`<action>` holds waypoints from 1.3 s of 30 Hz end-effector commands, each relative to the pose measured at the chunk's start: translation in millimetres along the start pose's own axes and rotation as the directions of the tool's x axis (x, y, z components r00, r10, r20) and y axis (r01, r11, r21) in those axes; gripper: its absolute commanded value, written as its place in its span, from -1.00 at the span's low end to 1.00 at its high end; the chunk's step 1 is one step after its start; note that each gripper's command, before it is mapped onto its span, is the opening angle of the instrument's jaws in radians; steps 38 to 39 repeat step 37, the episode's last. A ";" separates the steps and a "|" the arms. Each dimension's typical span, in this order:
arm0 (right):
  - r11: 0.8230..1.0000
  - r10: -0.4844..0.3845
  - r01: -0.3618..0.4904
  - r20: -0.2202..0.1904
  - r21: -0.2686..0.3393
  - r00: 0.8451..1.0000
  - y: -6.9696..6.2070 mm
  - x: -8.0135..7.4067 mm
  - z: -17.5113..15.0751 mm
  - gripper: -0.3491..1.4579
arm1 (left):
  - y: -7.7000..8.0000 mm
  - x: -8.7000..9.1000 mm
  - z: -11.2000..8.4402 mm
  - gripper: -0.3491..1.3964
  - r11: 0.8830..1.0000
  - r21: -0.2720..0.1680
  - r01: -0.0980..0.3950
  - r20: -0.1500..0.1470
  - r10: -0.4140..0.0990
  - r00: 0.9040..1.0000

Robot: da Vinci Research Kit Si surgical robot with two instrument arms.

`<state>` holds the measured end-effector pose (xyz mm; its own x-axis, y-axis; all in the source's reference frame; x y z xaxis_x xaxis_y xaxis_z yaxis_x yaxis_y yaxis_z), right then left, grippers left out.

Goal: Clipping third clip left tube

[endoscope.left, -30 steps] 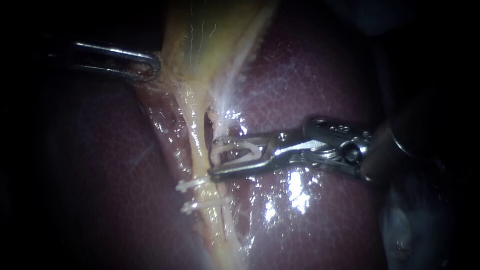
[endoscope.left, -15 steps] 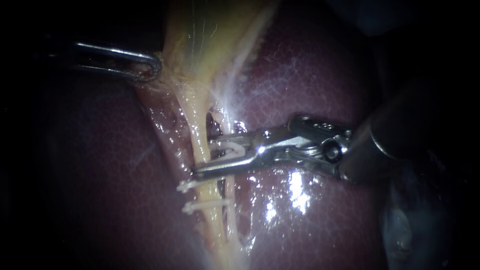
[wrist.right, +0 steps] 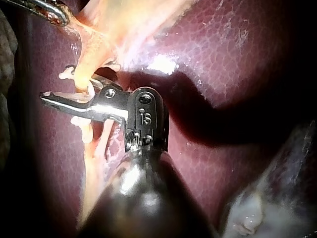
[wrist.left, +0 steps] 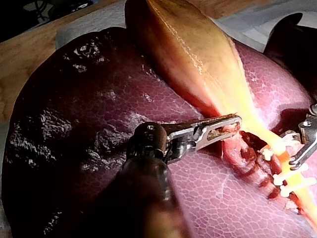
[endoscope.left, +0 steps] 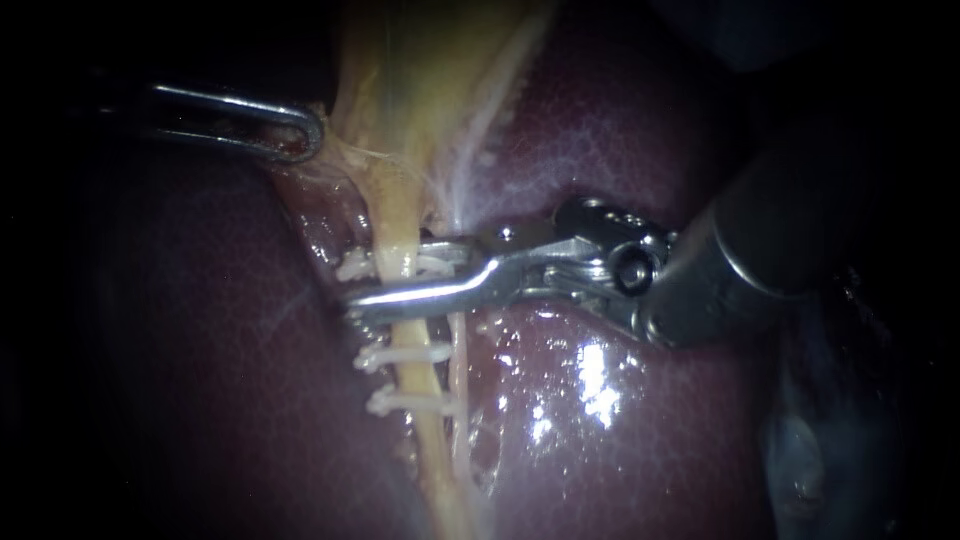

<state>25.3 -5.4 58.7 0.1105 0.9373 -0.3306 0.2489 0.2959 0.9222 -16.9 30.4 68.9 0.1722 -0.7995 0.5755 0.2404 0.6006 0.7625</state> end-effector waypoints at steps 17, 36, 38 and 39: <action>1.000 0.005 -0.005 -0.010 -0.014 1.000 0.4 0.4 0.0 -0.93 | 0.0 0.0 -0.1 -1.00 1.000 0.001 0.000 0.000 0.000 1.000; 0.999 0.003 -0.004 -0.017 -0.042 1.000 0.5 0.2 -0.1 -1.00 | 0.1 0.0 -0.3 -1.00 1.000 0.002 0.000 0.000 0.000 1.000; 0.999 0.009 -0.009 -0.018 -0.042 1.000 0.6 0.2 -0.1 -1.00 | 0.1 0.0 -0.3 -1.00 1.000 0.002 0.000 0.000 0.000 1.000; 0.999 0.009 -0.009 -0.018 -0.042 1.000 0.6 0.2 -0.1 -1.00 | 0.1 0.0 -0.3 -1.00 1.000 0.002 0.000 0.000 0.000 1.000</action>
